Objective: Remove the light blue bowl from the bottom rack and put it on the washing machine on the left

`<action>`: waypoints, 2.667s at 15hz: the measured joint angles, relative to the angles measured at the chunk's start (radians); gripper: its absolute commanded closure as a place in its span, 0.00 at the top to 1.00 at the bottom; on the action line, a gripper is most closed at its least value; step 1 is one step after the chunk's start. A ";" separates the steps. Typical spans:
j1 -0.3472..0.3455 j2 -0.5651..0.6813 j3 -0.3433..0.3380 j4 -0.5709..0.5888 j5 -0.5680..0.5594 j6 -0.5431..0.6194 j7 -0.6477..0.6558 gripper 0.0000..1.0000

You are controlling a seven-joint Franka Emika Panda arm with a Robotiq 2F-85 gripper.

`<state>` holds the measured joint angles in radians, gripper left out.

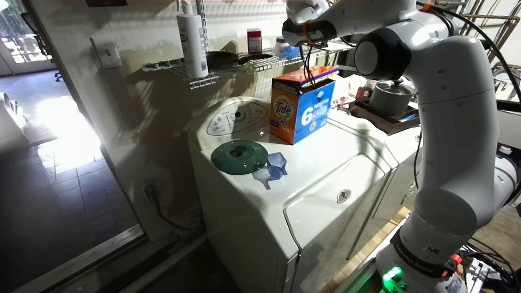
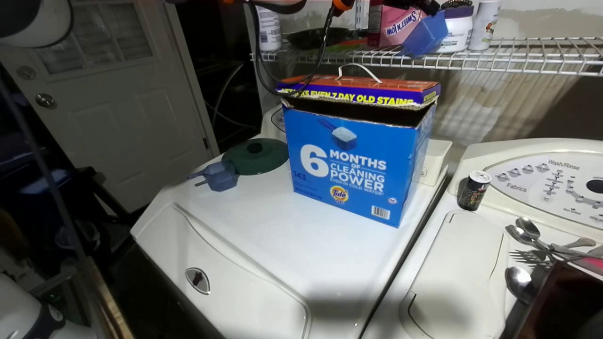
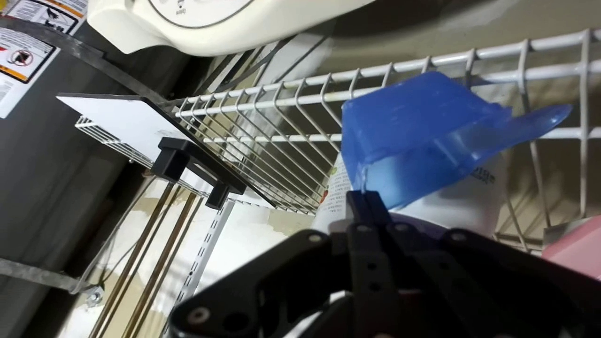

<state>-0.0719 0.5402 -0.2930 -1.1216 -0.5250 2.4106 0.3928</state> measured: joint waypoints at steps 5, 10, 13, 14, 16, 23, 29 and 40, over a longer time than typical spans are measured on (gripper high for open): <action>0.004 -0.004 -0.004 0.024 0.000 0.001 0.020 0.00; 0.010 -0.040 -0.016 0.028 0.000 0.003 0.032 0.00; 0.007 -0.072 -0.025 0.024 0.000 0.006 0.048 0.00; 0.006 -0.083 -0.026 0.023 0.000 0.010 0.053 0.00; 0.006 -0.108 -0.027 0.014 0.003 0.017 0.061 0.00; 0.005 -0.272 0.009 -0.141 0.127 0.136 0.074 0.00; 0.010 -0.503 0.063 -0.401 0.332 0.194 0.073 0.00; 0.018 -0.742 0.137 -0.738 0.737 0.171 -0.003 0.01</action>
<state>-0.0541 -0.2017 -0.1558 -1.8598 0.2118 2.5813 0.3898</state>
